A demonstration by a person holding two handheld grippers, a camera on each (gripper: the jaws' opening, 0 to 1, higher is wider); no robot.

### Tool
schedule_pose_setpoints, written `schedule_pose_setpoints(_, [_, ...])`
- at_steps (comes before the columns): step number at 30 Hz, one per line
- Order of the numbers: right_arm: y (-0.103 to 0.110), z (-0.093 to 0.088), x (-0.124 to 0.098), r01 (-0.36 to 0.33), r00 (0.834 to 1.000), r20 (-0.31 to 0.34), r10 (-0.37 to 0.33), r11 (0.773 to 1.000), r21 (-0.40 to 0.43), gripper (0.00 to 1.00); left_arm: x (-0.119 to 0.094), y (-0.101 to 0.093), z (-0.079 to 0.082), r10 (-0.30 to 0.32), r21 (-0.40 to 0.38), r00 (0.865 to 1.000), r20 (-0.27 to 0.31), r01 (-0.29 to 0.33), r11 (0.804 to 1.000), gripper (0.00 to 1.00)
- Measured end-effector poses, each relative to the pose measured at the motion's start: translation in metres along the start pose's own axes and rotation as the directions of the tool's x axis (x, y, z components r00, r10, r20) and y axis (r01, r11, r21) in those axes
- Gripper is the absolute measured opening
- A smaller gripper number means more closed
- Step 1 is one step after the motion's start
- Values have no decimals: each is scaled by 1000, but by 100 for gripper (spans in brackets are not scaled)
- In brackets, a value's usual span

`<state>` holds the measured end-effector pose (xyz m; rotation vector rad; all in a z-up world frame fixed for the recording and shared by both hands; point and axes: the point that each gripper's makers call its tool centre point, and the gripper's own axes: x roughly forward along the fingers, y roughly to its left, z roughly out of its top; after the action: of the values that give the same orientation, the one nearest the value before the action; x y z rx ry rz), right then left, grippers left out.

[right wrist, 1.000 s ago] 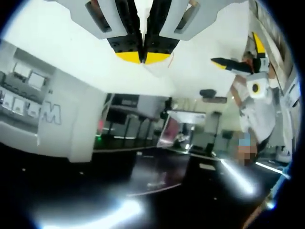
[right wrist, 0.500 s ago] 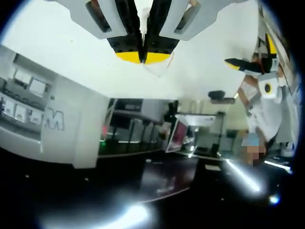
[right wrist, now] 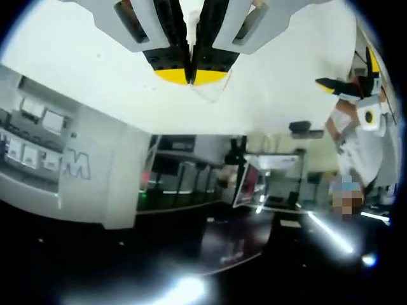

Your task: Open the resealable bag by pulling the two sides of the seal apart until the entire bag opening is separated and visibly accessible.

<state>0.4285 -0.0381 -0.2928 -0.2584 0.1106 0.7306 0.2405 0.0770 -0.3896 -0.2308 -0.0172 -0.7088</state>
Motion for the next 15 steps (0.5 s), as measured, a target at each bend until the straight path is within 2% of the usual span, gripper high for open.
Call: schedule_pose_setpoints(15, [-31,-16,26,43,999,-22,-43,998,37,0,-2,5,0,18,13,1000,-11,-18,1000,96])
